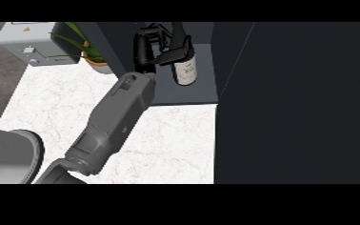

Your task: Pick up the wine, place it into the cabinet and close the cabinet

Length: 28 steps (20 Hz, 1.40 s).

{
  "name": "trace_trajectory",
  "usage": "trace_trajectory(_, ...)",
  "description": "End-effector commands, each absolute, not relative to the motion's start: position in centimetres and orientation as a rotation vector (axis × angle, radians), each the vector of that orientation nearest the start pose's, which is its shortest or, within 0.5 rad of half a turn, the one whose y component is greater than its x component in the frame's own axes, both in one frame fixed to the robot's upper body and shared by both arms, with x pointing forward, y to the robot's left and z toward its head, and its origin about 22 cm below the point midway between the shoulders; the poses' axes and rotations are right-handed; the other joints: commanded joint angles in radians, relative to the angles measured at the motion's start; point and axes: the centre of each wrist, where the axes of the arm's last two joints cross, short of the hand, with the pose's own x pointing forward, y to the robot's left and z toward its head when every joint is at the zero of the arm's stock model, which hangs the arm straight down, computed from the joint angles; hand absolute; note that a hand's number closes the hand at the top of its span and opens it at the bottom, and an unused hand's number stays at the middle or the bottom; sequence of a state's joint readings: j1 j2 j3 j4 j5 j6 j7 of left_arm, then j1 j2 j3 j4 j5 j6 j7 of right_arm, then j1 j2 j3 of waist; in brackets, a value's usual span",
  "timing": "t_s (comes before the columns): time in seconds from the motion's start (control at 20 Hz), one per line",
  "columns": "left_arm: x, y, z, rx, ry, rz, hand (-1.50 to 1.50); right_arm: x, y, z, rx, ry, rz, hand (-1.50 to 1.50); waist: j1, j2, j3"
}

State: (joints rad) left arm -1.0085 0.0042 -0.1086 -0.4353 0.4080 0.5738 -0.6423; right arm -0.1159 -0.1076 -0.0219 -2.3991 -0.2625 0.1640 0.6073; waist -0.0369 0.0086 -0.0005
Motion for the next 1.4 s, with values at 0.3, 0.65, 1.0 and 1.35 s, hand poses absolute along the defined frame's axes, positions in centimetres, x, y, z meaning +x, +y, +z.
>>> trace_trajectory(0.3, 42.7, 10.6, 3.3, 0.139, -1.838, 0.284, 1.5, 16.7, -22.9, 20.5, 0.321, -1.921, 0.312, -1.5, -0.005, 0.004, 0.0)
trace_trajectory(0.65, 43.5, 10.9, 4.3, 0.136, -1.822, 0.318, 1.5, 15.4, -23.1, 19.9, 0.333, -1.915, 0.322, -1.5, -0.02, 0.009, 0.0)
trace_trajectory(1.0, 42.3, 11.3, 1.4, 0.192, -1.824, 0.283, 1.5, 15.8, -22.2, 20.3, 0.332, -1.933, 0.32, -1.5, -0.021, 0.012, -0.001)
trace_trajectory(1.35, 43.0, 11.9, 2.4, 0.25, -1.8, 0.237, -1.5, 16.2, -22.5, 19.7, 0.333, -1.927, 0.326, -1.5, -0.026, 0.014, 0.0)
